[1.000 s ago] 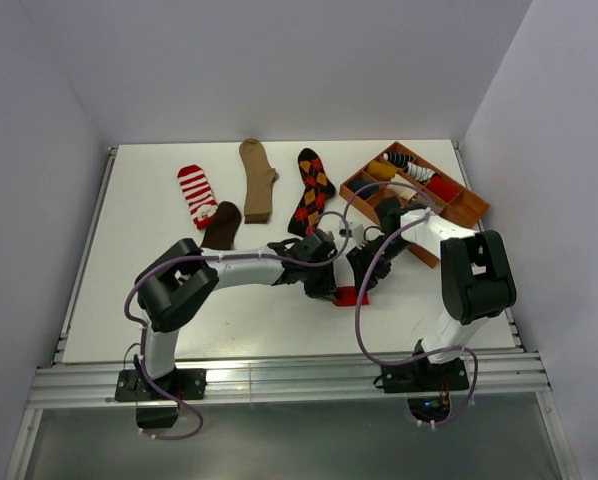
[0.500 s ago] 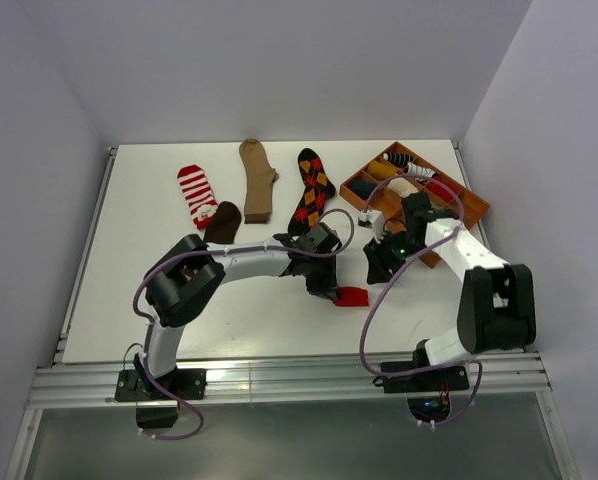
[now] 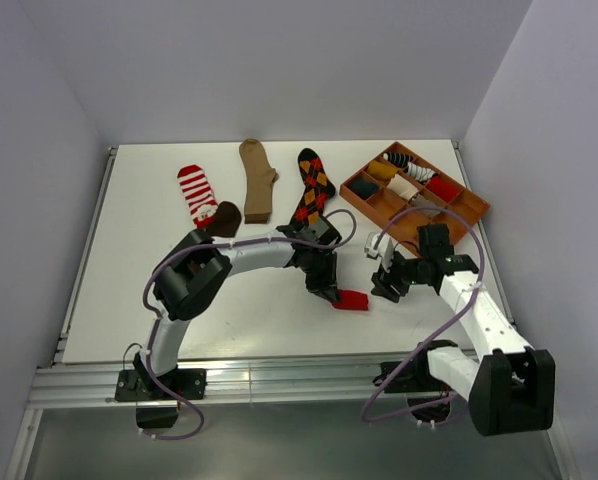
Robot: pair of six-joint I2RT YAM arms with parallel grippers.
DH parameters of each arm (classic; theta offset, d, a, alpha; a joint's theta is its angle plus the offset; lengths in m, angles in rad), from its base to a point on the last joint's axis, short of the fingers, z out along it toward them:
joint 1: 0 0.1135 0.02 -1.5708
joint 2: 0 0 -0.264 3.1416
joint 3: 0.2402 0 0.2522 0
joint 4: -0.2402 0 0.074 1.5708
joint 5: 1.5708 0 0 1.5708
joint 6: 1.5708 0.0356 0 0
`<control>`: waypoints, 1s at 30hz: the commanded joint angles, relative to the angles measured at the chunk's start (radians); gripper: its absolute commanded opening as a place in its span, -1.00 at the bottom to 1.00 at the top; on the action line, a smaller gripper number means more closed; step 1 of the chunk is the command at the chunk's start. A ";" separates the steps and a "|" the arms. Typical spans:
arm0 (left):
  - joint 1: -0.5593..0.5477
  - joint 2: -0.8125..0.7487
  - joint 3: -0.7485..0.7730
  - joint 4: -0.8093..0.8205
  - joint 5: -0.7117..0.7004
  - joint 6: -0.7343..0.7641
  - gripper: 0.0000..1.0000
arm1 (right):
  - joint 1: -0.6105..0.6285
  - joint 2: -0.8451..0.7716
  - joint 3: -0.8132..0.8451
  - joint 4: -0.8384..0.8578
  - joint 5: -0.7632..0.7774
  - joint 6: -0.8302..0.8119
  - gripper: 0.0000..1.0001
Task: Roll the socks
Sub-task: Roll the sock at the center of the board, then pick up the sock at the center of the board.
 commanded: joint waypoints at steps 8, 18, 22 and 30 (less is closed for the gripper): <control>0.008 0.098 0.045 -0.194 0.019 0.056 -0.99 | 0.085 -0.156 -0.080 0.020 -0.008 -0.152 0.24; 0.011 0.119 0.073 -0.222 0.033 0.052 -1.00 | 0.361 -0.244 -0.188 0.130 0.168 -0.060 0.28; 0.013 0.130 0.100 -0.240 0.041 0.059 -1.00 | 0.426 -0.245 -0.225 0.187 0.236 -0.052 0.29; 0.017 0.153 0.140 -0.273 0.048 0.074 -0.99 | 0.527 -0.238 -0.255 0.265 0.337 -0.028 0.29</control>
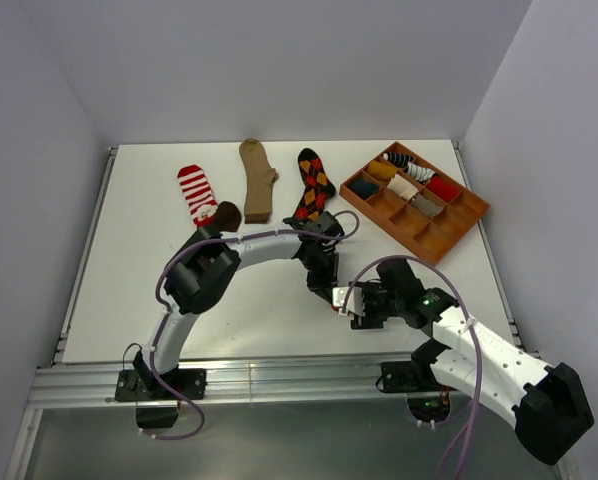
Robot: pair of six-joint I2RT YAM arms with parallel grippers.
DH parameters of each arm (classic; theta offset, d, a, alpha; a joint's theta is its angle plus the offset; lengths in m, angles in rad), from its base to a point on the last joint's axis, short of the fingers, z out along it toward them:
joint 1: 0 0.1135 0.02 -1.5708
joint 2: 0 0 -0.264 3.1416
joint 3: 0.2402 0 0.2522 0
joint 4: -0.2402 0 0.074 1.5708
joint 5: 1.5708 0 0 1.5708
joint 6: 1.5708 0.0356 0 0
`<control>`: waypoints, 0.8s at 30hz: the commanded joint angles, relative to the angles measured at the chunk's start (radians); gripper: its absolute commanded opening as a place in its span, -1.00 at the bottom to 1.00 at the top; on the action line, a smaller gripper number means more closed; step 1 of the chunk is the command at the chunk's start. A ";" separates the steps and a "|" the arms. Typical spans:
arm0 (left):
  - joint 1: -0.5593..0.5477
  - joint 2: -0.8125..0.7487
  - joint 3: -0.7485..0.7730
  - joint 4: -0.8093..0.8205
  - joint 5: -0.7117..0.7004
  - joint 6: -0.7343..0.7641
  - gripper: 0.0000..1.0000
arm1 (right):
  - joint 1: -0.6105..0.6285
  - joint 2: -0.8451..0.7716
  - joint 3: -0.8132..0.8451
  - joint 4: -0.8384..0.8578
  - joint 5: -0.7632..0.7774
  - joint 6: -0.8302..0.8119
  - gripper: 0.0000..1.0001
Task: Roll the socks
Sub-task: Pick up the sock at the center of the board.
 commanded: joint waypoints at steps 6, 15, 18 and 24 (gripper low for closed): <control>0.000 0.070 0.010 -0.111 -0.046 0.049 -1.00 | 0.095 0.011 -0.026 0.130 0.124 0.034 0.30; 0.006 0.085 0.035 -0.128 -0.023 0.066 -1.00 | 0.176 0.102 -0.044 0.187 0.205 0.040 0.22; 0.010 0.088 0.038 -0.134 -0.015 0.070 -1.00 | 0.195 0.134 -0.050 0.202 0.234 0.043 0.16; 0.016 0.102 0.071 -0.167 0.014 0.093 -0.99 | 0.207 0.194 -0.044 0.219 0.262 0.046 0.09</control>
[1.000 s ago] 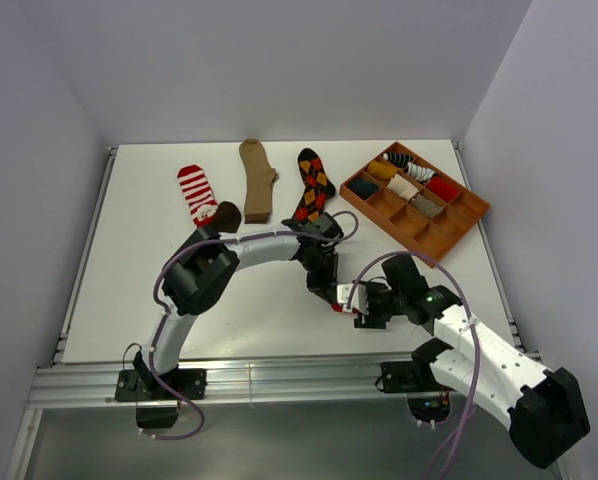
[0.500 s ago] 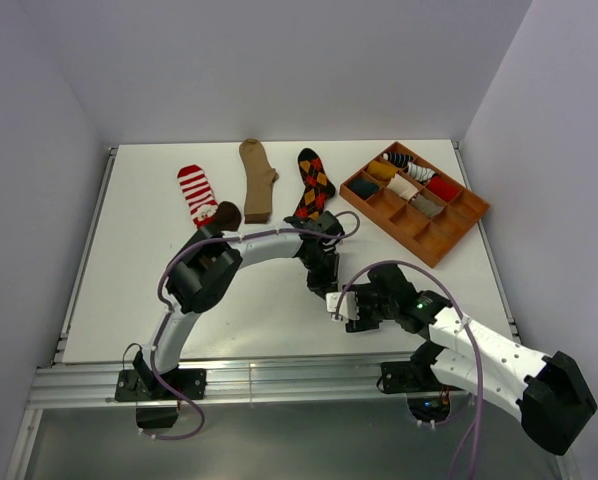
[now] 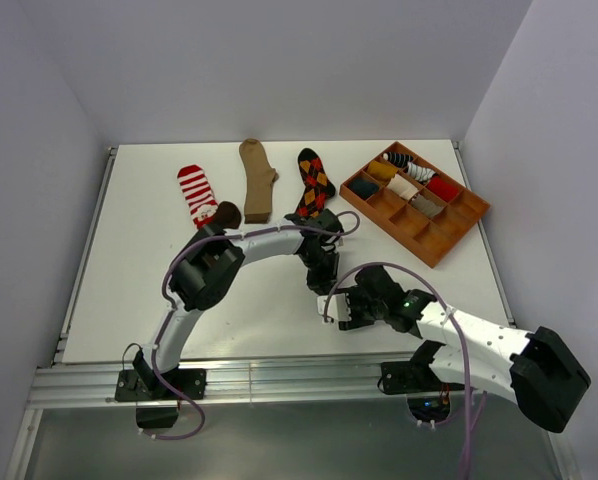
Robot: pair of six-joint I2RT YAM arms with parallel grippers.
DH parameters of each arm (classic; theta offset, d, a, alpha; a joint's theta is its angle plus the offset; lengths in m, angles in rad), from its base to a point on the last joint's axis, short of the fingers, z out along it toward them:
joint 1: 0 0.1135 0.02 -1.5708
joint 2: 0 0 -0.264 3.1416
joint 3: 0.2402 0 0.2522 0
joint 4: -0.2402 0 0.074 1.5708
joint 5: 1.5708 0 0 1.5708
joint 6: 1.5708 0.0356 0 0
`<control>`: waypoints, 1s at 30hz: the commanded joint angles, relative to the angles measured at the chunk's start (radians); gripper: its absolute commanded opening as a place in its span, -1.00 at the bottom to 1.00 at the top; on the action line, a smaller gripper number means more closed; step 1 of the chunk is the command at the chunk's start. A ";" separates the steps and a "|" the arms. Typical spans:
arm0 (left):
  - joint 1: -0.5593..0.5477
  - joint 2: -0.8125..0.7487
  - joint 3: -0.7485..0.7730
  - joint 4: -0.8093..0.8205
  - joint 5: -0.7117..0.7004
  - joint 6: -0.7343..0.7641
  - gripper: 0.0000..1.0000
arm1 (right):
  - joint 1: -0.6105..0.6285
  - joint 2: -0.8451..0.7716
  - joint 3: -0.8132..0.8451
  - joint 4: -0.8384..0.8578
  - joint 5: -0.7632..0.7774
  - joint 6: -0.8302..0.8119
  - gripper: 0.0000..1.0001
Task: Roll the socks
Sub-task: Pick up the sock at the center of the board.
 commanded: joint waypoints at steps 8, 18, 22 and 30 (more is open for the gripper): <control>0.022 0.053 0.053 -0.137 -0.028 0.069 -0.99 | 0.015 0.107 0.041 -0.038 0.039 0.031 0.02; 0.051 0.066 0.122 -0.190 0.031 0.067 -0.99 | 0.016 0.177 0.092 -0.094 0.044 0.033 -0.04; 0.067 0.066 0.130 -0.187 0.067 0.062 -0.99 | 0.016 0.218 0.120 -0.117 0.040 0.048 -0.10; 0.109 0.003 0.092 -0.071 0.153 0.039 -0.67 | 0.004 0.318 0.190 -0.169 0.001 0.068 -0.55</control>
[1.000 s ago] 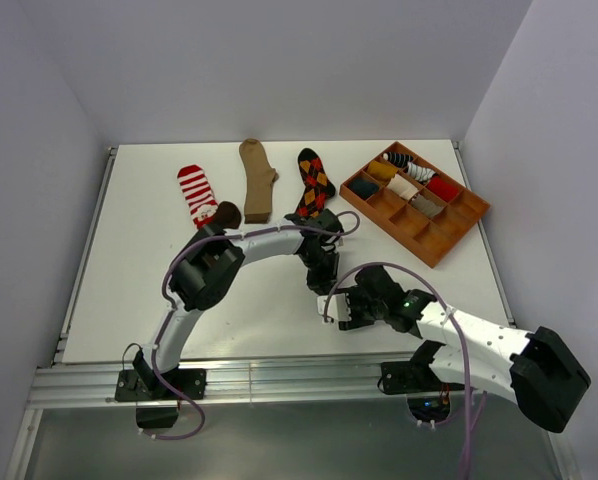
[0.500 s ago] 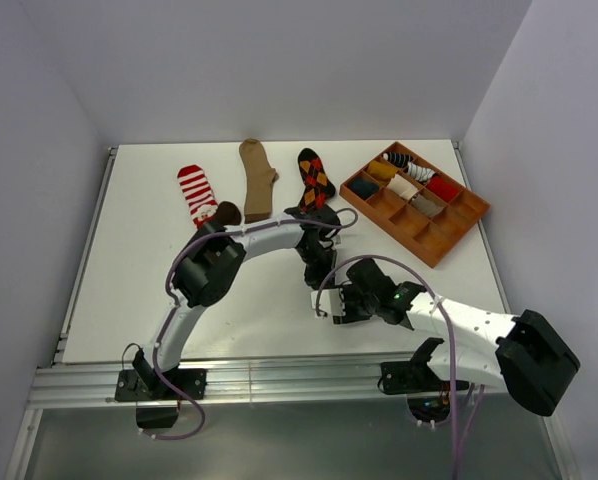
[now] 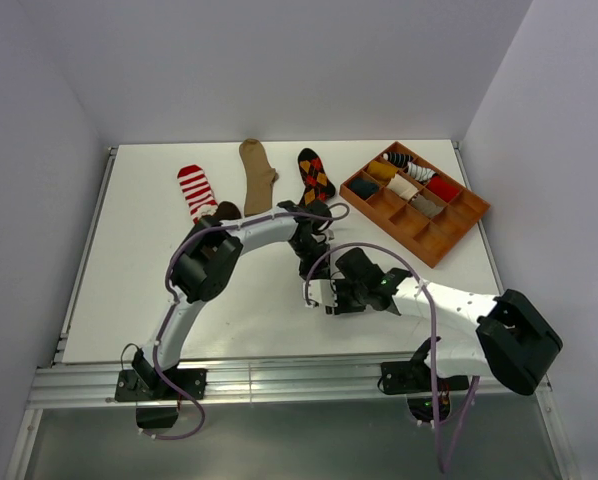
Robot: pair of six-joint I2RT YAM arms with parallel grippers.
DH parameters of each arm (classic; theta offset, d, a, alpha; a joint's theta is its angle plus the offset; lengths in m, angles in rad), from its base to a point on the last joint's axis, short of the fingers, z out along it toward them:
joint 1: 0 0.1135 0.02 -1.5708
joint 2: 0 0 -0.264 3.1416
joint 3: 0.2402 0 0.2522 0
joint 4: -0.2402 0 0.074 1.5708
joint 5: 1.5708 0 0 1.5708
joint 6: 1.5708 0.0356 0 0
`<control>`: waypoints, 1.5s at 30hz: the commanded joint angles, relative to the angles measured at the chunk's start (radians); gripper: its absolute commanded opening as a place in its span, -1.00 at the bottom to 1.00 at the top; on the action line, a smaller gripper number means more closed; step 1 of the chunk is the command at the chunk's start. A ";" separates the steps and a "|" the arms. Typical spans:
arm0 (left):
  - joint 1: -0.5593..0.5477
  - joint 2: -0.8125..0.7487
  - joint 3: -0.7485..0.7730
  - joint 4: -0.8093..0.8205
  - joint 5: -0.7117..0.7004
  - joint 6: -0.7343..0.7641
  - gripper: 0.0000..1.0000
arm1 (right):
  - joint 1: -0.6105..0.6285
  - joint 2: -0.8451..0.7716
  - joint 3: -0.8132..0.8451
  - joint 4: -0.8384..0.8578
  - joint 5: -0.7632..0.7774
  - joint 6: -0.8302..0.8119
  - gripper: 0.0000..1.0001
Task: Roll the socks
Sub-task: Pick up the sock at the center of the board.
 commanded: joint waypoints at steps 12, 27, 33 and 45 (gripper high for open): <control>0.118 -0.274 -0.181 0.299 0.038 -0.089 -0.37 | -0.130 0.134 0.094 -0.204 -0.206 0.055 -1.00; 0.210 -0.576 -0.537 0.643 -0.139 -0.192 -0.56 | -0.277 0.186 0.236 -0.283 -0.295 0.134 -1.00; 0.211 -0.634 -0.579 0.686 -0.185 -0.161 -0.59 | -0.319 0.212 0.322 -0.322 -0.324 0.164 -1.00; 0.216 -0.757 -0.588 0.683 -0.251 -0.108 -0.58 | -0.418 0.277 0.480 -0.375 -0.347 0.207 -1.00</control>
